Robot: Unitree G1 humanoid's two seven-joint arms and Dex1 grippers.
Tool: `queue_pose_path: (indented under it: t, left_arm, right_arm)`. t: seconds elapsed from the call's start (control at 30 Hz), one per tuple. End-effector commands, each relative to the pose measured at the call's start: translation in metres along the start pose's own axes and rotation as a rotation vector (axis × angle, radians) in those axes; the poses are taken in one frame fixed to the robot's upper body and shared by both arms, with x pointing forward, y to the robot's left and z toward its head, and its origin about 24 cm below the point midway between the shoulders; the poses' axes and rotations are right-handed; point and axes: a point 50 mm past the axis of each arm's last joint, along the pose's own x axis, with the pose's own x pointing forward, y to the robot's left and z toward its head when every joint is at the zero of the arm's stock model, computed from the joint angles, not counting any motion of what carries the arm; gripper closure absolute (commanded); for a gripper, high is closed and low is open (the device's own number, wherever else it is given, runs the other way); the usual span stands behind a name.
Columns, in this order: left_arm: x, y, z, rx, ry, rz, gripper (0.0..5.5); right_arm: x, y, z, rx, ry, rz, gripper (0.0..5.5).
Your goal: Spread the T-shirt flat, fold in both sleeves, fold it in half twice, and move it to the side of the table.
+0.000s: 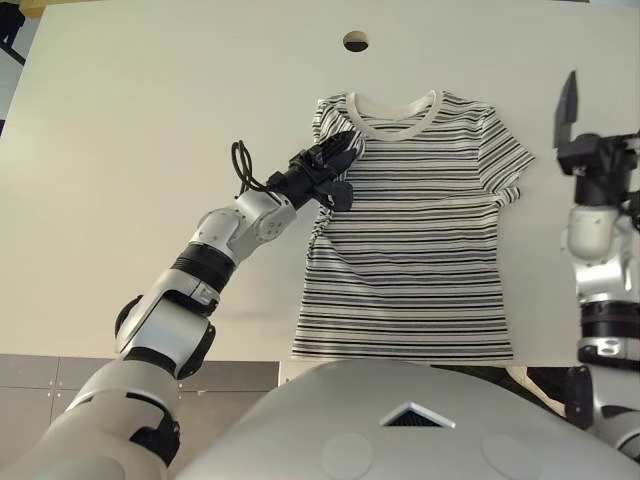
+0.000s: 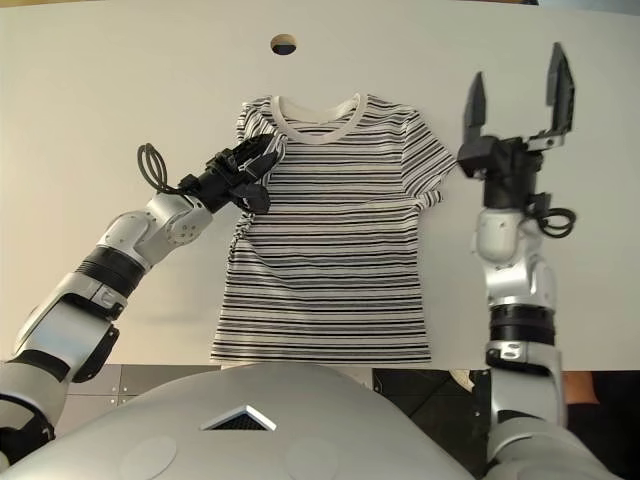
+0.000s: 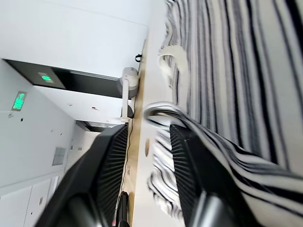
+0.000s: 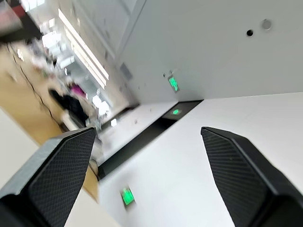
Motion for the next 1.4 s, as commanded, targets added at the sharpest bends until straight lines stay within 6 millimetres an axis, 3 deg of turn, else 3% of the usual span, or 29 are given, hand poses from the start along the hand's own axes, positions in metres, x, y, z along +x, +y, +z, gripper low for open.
queue_pose_path:
  t: [0.03,0.17,0.3,0.4,0.63,0.83,1.0,1.4]
  left_arm:
    - [-0.003,0.010,0.002,-0.036,0.006,0.063,3.17]
    - [-0.002,0.023,0.009,-0.076,-0.015,0.156,2.57]
    - [-0.006,0.042,0.011,-0.145,-0.017,0.286,1.83]
    - [-0.017,0.059,0.005,-0.234,0.025,0.426,1.53]
    - [-0.052,0.086,-0.015,-0.355,0.138,0.677,1.53]
    - [-0.061,0.086,-0.021,-0.351,0.180,0.683,1.53]
    - [-0.063,0.084,-0.021,-0.367,0.181,0.681,1.53]
    - [-0.069,0.077,-0.019,-0.380,0.197,0.663,1.53]
  right_arm:
    - [0.016,-0.008,-0.031,-0.154,0.097,0.140,1.42]
    - [0.030,-0.007,-0.058,-0.337,0.170,0.351,1.42]
    - [0.033,0.004,-0.072,-0.437,0.206,0.590,1.42]
    - [0.032,0.016,-0.072,-0.488,0.185,0.739,1.42]
    - [0.014,0.037,-0.060,-0.477,0.017,1.010,1.42]
    - [-0.010,0.040,-0.045,-0.376,-0.115,1.111,1.42]
    - [-0.021,0.055,-0.039,-0.331,-0.109,1.101,1.42]
    - [-0.033,0.057,-0.036,-0.320,-0.106,1.132,1.42]
